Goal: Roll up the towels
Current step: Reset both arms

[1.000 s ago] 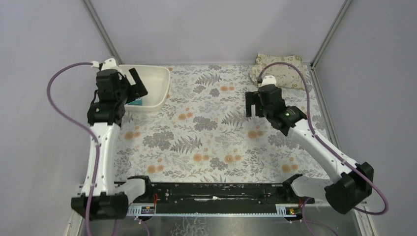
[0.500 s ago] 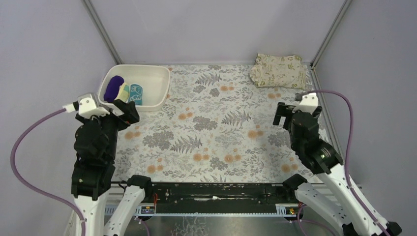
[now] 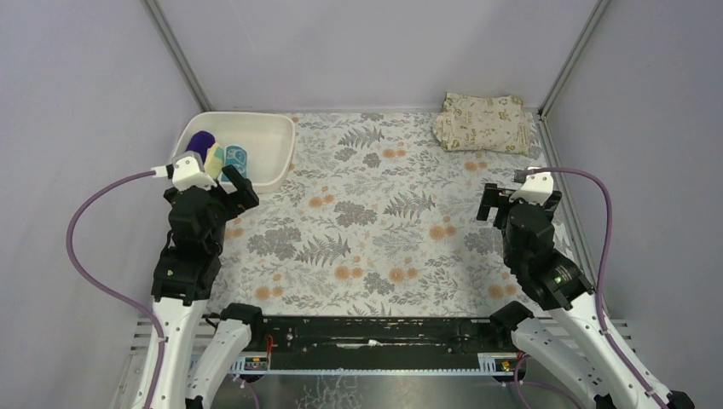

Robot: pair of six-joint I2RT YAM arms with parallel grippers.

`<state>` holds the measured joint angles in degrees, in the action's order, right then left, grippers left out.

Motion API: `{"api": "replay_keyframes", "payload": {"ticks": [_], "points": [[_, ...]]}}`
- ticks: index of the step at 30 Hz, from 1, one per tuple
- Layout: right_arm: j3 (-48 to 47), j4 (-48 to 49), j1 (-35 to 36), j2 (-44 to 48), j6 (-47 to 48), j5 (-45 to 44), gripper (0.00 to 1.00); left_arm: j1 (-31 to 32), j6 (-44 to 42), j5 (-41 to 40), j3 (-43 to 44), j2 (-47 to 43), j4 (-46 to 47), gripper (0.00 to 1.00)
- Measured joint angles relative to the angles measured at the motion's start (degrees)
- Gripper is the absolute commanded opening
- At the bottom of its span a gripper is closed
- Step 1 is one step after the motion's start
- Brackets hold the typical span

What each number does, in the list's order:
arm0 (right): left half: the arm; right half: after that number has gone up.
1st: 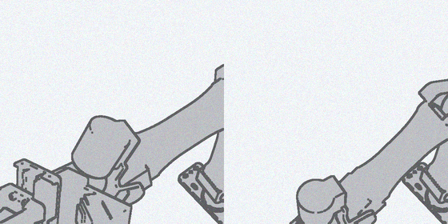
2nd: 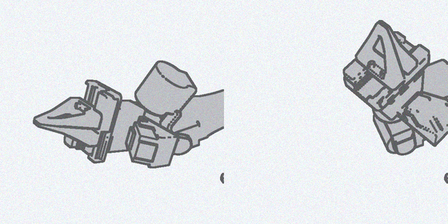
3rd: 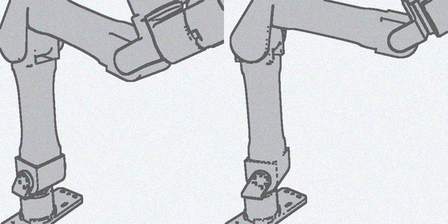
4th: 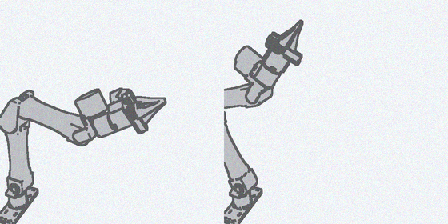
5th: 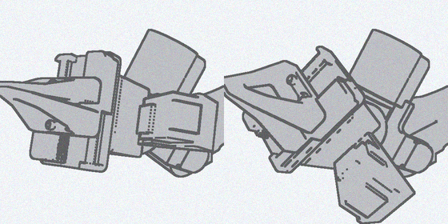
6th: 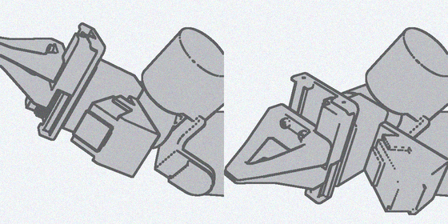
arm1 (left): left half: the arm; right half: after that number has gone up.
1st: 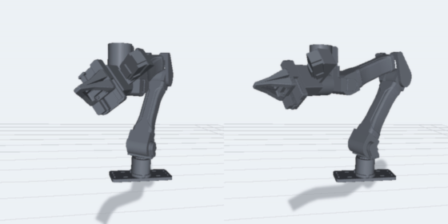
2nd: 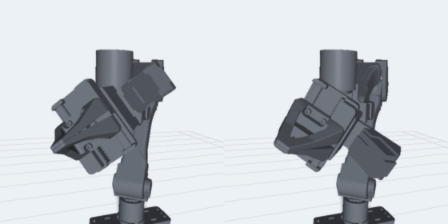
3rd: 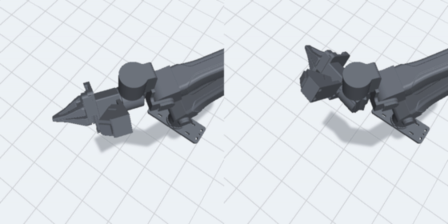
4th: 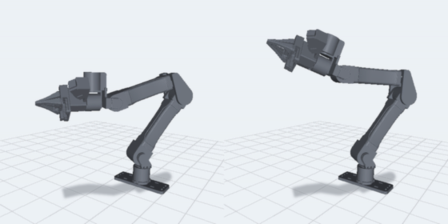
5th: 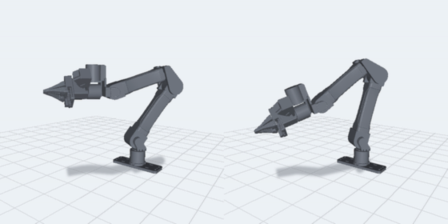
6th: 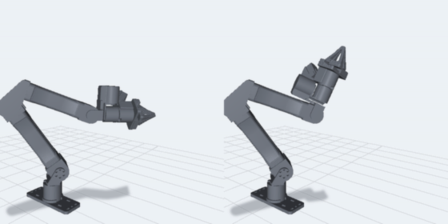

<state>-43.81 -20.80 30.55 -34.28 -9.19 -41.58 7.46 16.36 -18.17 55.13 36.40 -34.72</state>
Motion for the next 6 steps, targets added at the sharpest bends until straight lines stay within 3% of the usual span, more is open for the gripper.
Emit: {"api": "replay_keyframes", "payload": {"ticks": [6], "points": [[0.66, 0.55, 0.00, 0.76, 0.13, -1.03, 0.99, 0.00, 0.37, 0.17, -0.33, -0.37, 2.10, 1.00]]}}
